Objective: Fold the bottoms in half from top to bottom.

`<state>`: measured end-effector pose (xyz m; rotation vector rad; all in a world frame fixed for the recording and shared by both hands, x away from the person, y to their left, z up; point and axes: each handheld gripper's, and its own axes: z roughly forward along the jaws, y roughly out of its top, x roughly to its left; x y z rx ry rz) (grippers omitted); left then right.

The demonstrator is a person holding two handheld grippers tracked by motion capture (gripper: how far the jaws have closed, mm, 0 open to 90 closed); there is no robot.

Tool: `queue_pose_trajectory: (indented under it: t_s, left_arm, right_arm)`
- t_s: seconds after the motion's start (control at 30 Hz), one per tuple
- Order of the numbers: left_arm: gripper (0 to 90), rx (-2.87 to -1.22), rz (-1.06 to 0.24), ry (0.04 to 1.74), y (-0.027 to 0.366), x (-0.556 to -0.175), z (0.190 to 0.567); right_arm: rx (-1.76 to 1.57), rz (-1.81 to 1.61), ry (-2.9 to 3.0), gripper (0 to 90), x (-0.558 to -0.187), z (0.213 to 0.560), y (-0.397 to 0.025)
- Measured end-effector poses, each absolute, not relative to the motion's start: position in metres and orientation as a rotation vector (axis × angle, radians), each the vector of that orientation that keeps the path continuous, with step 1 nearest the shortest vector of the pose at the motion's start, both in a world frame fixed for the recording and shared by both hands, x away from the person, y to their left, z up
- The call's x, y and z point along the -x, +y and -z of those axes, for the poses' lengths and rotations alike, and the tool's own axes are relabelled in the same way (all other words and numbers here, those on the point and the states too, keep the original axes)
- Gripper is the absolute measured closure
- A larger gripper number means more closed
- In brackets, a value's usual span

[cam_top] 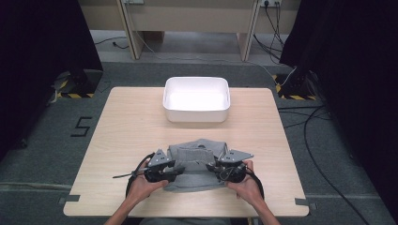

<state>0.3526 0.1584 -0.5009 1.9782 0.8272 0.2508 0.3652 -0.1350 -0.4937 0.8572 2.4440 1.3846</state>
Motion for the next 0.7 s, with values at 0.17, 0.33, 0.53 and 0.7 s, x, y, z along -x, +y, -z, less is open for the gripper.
queue_pose_trajectory:
  t_s: [0.17,0.33,0.53,0.7]
  left_arm:
    - [48.8,-1.975,-0.239,0.815,0.158,-0.345,0.497]
    - [44.5,-1.942,-0.218,0.812,0.163,-0.337,0.488]
    - [43.1,-1.891,-0.188,0.805,0.173,-0.333,0.475]
    - [42.8,-1.831,-0.194,0.826,0.183,-0.336,0.464]
  right_arm:
    - [-0.87,-1.397,2.45,60.1,-0.359,0.495,-0.137]
    - [-0.868,-1.421,2.439,55.1,-0.351,0.487,-0.14]
    - [-0.834,-1.425,2.438,53.3,-0.339,0.476,-0.143]
    - [-0.83,-1.44,2.429,51.4,-0.33,0.467,-0.147]
